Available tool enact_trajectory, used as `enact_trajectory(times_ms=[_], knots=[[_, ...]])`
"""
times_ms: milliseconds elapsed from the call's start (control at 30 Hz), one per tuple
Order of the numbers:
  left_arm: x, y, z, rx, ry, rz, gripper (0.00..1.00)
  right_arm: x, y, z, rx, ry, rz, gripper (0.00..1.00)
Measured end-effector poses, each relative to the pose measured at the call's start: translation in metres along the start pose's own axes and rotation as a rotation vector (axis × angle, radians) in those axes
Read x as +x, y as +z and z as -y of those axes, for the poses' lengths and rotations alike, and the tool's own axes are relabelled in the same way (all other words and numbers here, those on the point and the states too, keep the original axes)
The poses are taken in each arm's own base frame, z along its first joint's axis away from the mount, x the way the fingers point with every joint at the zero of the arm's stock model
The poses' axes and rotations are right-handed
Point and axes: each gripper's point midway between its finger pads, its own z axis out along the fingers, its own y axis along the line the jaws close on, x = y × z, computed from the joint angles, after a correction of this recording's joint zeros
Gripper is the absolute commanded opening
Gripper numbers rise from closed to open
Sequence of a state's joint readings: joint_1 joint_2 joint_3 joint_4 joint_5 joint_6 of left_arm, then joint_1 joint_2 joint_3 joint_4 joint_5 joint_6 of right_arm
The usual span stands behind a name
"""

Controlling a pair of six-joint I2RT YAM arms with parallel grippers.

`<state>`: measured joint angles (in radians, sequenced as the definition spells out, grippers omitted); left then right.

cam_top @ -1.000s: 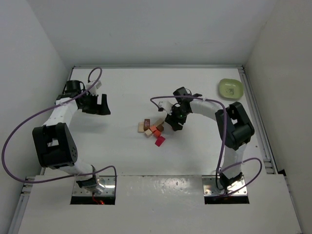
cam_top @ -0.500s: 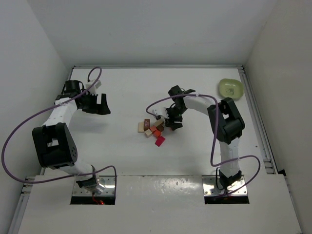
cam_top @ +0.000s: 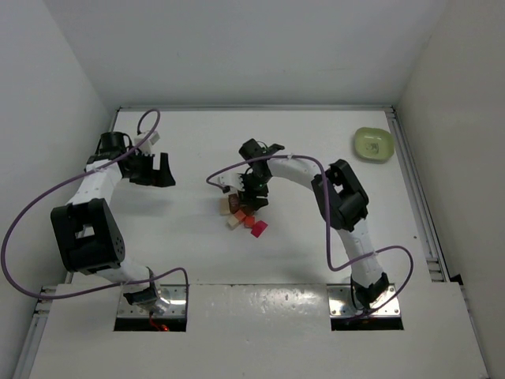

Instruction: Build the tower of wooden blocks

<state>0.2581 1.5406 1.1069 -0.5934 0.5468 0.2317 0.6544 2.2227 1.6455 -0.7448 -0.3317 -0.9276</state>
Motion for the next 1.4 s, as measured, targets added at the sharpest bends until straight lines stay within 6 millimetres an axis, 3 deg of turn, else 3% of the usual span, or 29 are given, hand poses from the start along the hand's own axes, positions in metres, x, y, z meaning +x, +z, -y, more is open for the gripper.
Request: enact_trajectory(times_ms=[200,400,767,933,1100,1233,1400], knots=[[0.000,-0.002,-0.002,0.004,-0.007,0.007,1.00,-0.013,0.006,-0.008,0.005,0.079,-0.018,0.20],[-0.001,-0.002,0.000,0.017,-0.002,0.012,1.00,-0.009,0.004,-0.008,0.017,0.163,-0.021,0.20],[0.002,0.005,0.003,0.055,-0.006,0.005,1.00,0.053,-0.026,0.006,0.066,0.288,-0.050,0.23],[0.003,0.007,0.003,0.065,-0.012,0.001,1.00,0.059,-0.026,0.006,0.061,0.258,-0.048,0.26],[0.003,0.007,0.003,0.065,-0.011,0.001,1.00,0.056,-0.025,0.006,0.057,0.222,-0.046,0.36],[0.003,0.007,0.003,0.066,-0.011,0.002,1.00,0.056,-0.025,0.007,0.056,0.209,-0.047,0.51],[0.001,0.007,0.003,0.065,-0.009,0.004,1.00,0.056,-0.025,0.007,0.055,0.198,-0.048,0.60]])
